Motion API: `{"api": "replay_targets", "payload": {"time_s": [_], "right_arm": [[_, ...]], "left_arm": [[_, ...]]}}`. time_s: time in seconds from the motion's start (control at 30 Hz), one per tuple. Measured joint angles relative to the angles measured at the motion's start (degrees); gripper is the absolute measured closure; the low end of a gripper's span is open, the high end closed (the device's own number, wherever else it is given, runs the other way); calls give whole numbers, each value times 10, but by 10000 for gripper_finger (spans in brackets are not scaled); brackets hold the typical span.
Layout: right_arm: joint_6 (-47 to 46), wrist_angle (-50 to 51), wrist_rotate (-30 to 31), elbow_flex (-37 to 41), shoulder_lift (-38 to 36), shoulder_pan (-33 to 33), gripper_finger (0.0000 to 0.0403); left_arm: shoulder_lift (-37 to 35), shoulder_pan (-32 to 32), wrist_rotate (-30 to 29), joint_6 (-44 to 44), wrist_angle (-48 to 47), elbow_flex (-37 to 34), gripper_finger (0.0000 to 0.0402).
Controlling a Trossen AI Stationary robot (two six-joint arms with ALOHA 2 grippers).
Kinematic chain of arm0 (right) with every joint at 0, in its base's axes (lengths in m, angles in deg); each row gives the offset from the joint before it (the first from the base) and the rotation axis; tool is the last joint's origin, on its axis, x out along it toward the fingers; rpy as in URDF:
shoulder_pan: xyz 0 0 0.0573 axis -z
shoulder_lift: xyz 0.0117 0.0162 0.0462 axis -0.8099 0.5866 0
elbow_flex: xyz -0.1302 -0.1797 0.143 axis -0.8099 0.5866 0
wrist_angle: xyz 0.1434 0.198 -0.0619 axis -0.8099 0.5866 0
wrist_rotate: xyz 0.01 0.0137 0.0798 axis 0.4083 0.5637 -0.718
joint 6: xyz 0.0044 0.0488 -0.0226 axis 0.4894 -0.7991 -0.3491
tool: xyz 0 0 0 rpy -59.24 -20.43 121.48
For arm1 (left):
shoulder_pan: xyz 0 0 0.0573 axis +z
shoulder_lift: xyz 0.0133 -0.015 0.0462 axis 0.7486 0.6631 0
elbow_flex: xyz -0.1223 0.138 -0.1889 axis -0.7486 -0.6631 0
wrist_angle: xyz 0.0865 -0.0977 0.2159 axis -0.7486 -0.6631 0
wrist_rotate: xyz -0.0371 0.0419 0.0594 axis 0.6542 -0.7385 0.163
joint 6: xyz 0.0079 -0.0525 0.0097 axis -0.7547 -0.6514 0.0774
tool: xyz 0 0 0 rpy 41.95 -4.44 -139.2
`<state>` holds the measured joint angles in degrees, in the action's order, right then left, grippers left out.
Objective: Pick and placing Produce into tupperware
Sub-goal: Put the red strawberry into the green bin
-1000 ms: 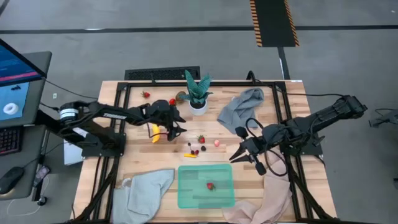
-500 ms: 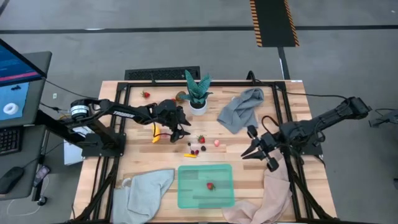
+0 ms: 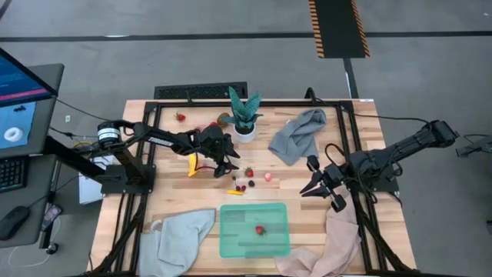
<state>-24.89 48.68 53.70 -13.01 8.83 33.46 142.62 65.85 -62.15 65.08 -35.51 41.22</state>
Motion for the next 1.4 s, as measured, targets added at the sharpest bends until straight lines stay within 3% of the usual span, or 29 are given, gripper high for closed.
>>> {"api": "replay_targets", "payload": {"time_s": [0.37,0.83,1.03,1.4], "right_arm": [[0,1,2,0,0,-18,339],[1,3,2,0,0,-24,339],[1,3,2,0,0,-24,339],[1,4,2,0,0,-23,339]], "left_arm": [[80,-19,3,6,-5,48,166],[110,-20,3,5,-26,79,175],[110,-20,3,3,-27,79,230],[110,-20,3,0,-26,79,383]]}}
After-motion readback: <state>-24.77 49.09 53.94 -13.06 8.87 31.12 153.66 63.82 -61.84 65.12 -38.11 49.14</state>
